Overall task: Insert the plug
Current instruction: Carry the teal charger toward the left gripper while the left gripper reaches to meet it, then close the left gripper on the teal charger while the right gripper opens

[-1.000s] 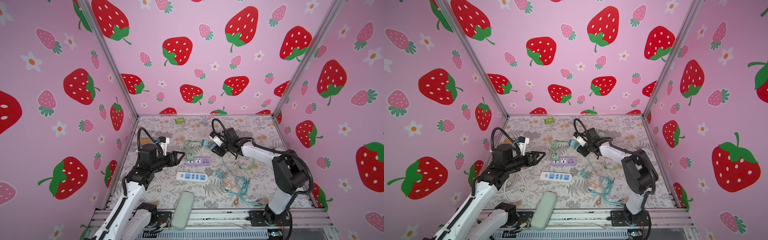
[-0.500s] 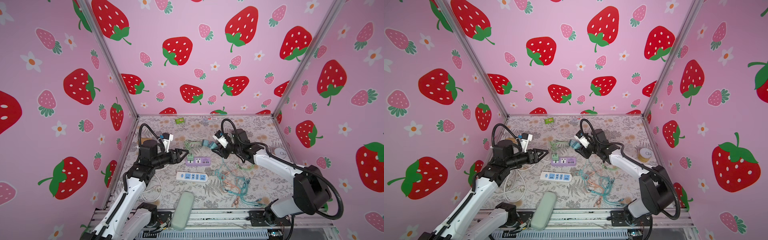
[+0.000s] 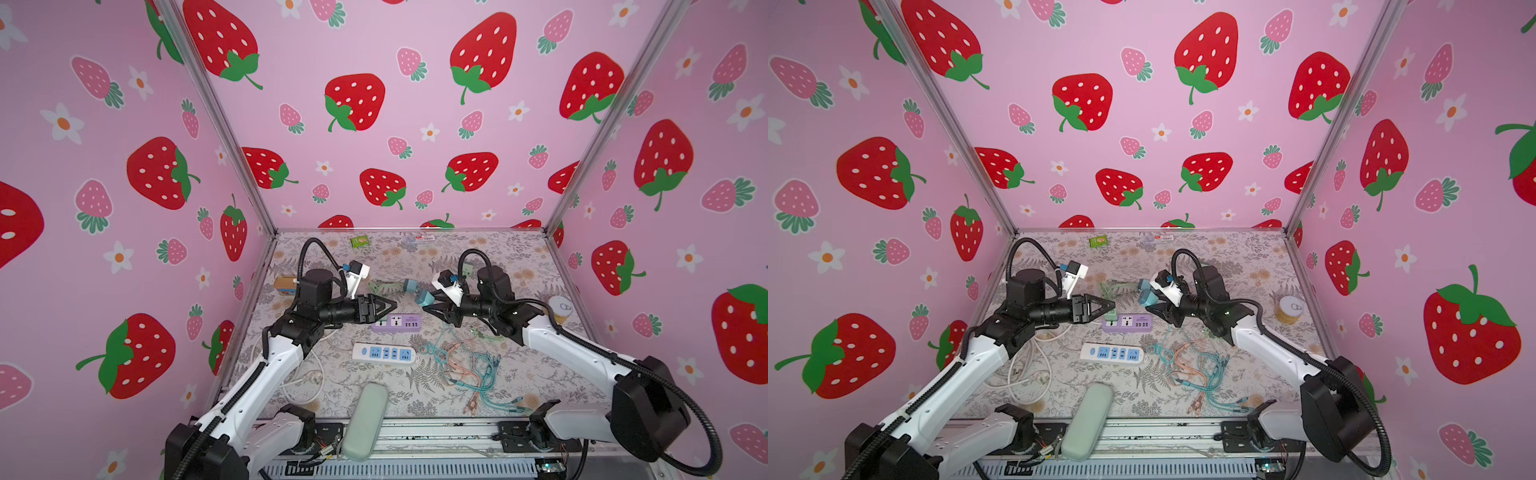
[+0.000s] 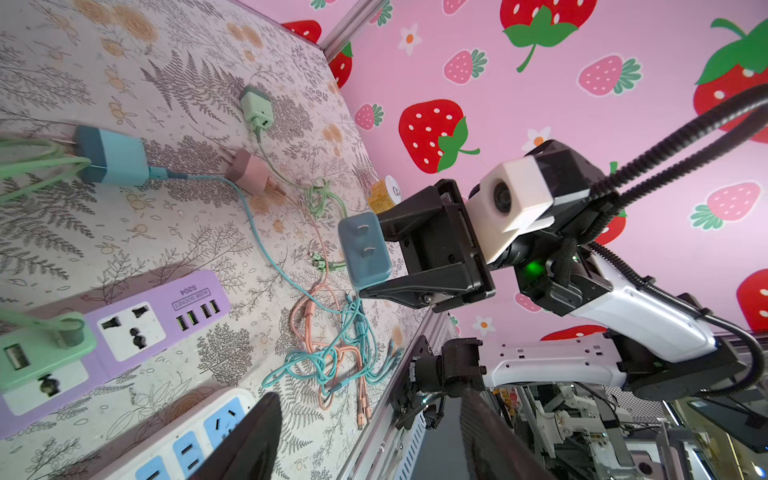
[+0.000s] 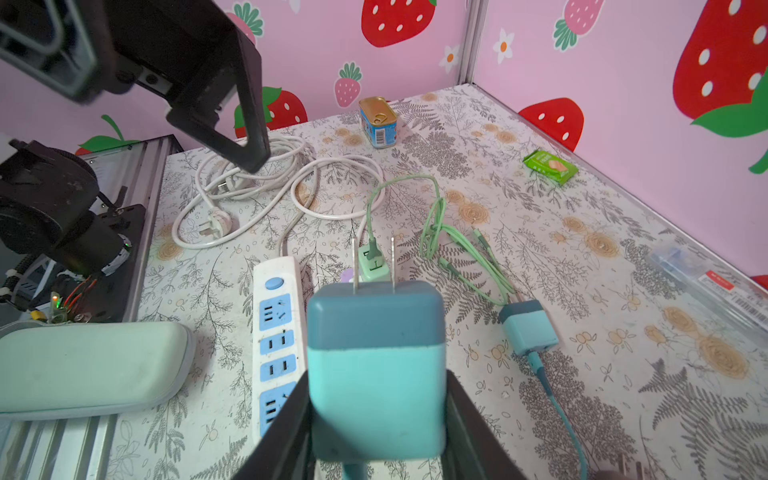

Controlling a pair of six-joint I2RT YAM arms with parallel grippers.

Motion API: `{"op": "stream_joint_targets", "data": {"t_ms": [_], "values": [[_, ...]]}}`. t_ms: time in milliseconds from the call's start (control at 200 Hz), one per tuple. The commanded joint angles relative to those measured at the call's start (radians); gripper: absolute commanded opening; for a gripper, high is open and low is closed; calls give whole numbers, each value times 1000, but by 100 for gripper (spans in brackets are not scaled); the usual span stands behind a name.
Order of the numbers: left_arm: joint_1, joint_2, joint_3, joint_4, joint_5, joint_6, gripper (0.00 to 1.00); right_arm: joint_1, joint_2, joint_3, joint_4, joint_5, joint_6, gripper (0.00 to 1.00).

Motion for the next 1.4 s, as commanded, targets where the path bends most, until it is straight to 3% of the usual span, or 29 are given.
{"op": "stream_joint_targets", "data": {"t_ms": [0,585,1261,1396], "values": [[-32,31,52,54,29,-24,71,23,-31,3,25,-22,-38,26],[-105,148,114,46,33,-8,71,124,-63,35,-38,111,-108,26],[-129,204,145,30,46,5,50,190,-48,69,-87,204,-152,27],[-130,207,148,25,41,6,41,193,-47,69,-91,217,-154,27]]}}
